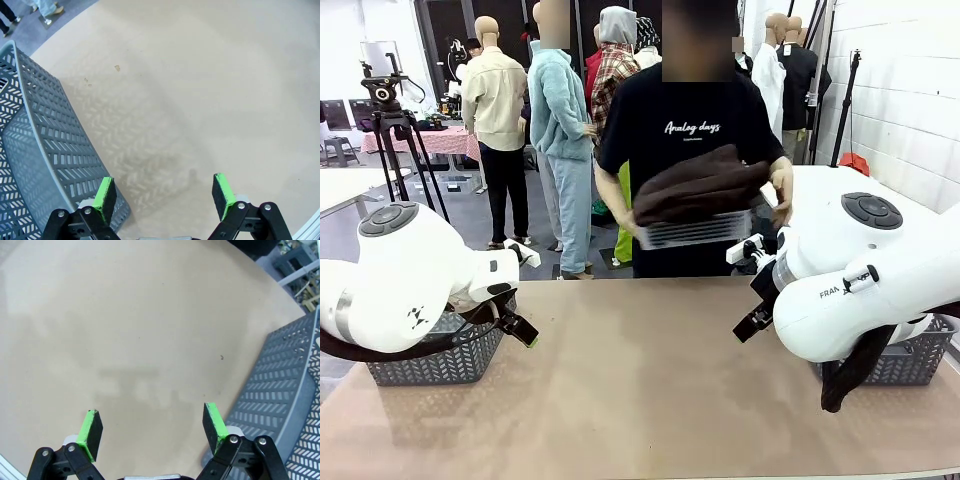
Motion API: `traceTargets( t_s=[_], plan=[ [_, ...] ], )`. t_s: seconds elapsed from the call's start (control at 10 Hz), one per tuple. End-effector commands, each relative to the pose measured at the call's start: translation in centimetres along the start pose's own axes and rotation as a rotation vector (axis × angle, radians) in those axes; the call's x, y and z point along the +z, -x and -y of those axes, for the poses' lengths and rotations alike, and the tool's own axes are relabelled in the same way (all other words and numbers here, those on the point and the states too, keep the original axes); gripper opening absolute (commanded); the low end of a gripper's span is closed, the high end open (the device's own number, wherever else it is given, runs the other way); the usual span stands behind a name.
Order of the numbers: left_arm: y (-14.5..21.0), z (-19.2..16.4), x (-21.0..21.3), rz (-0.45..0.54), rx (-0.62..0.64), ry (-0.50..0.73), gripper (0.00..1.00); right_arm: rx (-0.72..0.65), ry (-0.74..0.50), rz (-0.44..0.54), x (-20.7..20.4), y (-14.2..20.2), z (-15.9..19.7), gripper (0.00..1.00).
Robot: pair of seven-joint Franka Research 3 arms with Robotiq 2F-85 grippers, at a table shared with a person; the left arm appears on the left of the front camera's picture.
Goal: Sort the tops and bottoms.
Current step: Lift clothes from the center of the table with your left hand.
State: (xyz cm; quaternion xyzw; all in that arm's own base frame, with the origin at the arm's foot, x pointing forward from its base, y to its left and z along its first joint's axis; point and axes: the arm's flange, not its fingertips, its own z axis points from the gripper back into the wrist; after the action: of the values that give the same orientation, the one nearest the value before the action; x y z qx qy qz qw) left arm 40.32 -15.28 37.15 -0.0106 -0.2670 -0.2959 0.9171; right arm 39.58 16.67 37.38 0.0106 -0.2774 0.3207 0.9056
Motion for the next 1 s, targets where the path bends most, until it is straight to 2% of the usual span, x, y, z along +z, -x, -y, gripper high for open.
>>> traceTargets(
  t_s=[0.0, 0.1, 0.2, 0.4, 0.8, 0.9],
  plan=[
    [0.0, -0.1, 0.0, 0.000, 0.003, -0.001, 1.00, -0.001, 0.000, 0.000, 0.0, 0.0, 0.0, 1.00],
    [0.0, 0.0, 0.0, 0.000, 0.000, 0.000, 1.00, 0.000, 0.000, 0.000, 0.0, 0.0, 0.0, 1.00],
    [-0.2, 0.3, 1.6, 0.018, -0.005, -0.009, 1.00, 0.005, -0.002, 0.014, 1.4, -0.2, -0.3, 1.00],
    [-0.7, -0.3, 5.4, 0.025, -0.021, 0.061, 1.00, 0.000, -0.052, 0.067, 4.9, -0.4, 0.2, 1.00],
    [1.5, -3.5, 13.7, 0.156, 0.005, 0.257, 1.00, -0.098, -0.081, 0.216, 11.7, 1.4, 3.3, 1.00],
    [2.2, -4.5, 15.3, 0.201, 0.032, 0.238, 1.00, -0.114, -0.075, 0.219, 12.7, 2.1, 4.3, 1.00]
  ],
)
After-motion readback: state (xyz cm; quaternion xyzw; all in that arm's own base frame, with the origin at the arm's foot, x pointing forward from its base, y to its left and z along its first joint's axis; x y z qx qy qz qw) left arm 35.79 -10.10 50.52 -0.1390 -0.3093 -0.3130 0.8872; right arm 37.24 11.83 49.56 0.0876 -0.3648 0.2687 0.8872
